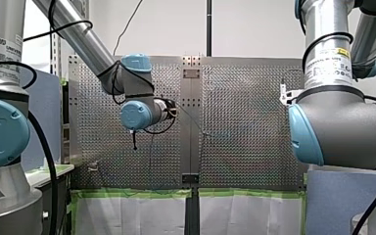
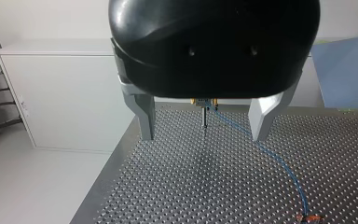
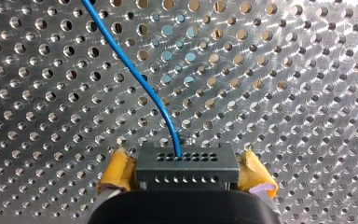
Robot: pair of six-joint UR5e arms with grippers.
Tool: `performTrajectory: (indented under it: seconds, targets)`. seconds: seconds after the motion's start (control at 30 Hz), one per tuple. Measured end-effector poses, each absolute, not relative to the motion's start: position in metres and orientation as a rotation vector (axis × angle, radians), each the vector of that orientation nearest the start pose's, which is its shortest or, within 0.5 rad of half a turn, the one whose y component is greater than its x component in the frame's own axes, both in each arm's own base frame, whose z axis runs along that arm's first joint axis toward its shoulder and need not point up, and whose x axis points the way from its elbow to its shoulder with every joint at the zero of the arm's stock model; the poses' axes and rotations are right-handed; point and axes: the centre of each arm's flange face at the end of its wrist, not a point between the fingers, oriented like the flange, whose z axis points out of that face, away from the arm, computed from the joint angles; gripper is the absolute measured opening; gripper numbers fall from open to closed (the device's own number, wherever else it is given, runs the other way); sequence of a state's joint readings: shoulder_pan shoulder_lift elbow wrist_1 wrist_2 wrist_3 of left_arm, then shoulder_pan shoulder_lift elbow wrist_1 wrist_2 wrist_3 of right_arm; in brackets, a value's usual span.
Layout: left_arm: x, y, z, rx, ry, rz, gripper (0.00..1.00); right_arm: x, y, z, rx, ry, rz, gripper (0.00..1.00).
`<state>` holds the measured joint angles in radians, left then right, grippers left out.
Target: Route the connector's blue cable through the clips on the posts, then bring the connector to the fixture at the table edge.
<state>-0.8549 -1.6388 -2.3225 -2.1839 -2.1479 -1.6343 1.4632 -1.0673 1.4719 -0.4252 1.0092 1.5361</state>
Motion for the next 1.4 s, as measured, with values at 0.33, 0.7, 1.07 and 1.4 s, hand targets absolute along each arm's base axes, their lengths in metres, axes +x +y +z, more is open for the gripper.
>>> performTrajectory:
  seconds: [0.33, 0.7, 1.07, 1.4]
  targets:
    - [0.1991, -0.3431, 0.2115, 0.061, 1.466, -0.299, 1.00, 0.1153, -0.6682, 0.2824, 1.531, -0.908, 1.514, 1.00]
    - [0.1992, -0.3425, 0.2114, 0.056, 1.465, -0.295, 1.00, 0.1153, -0.6682, 0.2824, 1.531, -0.908, 1.514, 1.00]
    - [0.1992, -0.3425, 0.2114, 0.056, 1.465, -0.295, 1.00, 0.1152, -0.6682, 0.2825, 1.531, -0.908, 1.514, 1.00]
    - [0.1992, -0.3425, 0.2114, 0.056, 1.465, -0.295, 1.00, 0.1152, -0.6682, 0.2824, 1.531, -0.908, 1.514, 1.00]
